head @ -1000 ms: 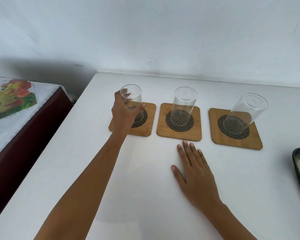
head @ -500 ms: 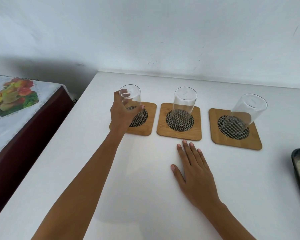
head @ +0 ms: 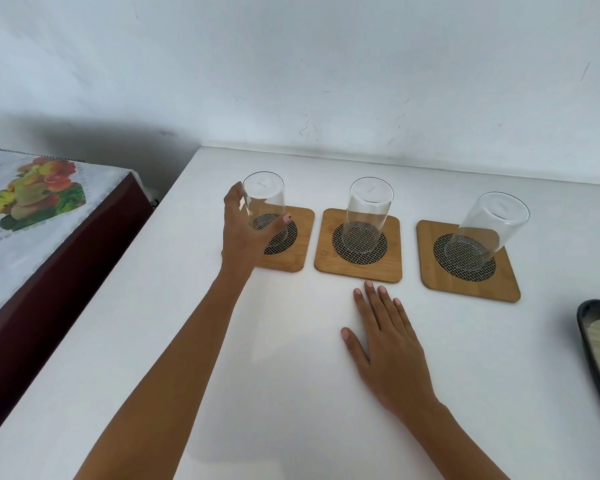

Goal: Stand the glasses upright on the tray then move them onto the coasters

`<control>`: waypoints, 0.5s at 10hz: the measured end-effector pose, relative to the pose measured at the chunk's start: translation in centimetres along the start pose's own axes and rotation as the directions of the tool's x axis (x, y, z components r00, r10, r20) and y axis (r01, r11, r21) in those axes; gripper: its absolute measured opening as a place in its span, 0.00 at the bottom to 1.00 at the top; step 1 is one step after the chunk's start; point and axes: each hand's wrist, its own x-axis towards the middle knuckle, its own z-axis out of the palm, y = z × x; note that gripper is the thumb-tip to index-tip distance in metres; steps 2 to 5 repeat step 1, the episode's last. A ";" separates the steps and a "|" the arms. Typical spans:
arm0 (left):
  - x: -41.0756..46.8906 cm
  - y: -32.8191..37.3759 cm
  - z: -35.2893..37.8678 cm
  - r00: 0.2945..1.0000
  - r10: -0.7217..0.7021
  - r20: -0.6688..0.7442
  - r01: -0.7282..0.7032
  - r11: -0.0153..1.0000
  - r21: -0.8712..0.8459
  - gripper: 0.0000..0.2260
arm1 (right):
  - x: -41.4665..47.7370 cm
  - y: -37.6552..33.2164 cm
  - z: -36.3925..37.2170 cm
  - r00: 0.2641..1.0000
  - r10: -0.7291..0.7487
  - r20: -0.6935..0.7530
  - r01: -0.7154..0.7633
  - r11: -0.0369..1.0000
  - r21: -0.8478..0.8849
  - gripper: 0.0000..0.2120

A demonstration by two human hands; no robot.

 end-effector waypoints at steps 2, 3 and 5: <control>-3.5 0.4 0.0 0.993 0.045 -0.108 -0.044 0.999 0.014 0.37 | 0.1 -0.2 -0.1 1.000 0.009 0.011 -0.009 0.999 0.044 0.29; -3.5 0.4 0.0 0.993 0.045 -0.108 -0.044 0.999 0.014 0.37 | 0.1 -0.2 -0.1 1.000 0.009 0.011 -0.009 0.999 0.044 0.29; -3.5 0.4 0.0 0.993 0.045 -0.108 -0.044 0.999 0.014 0.37 | 0.1 -0.2 -0.1 1.000 0.009 0.011 -0.009 0.999 0.044 0.29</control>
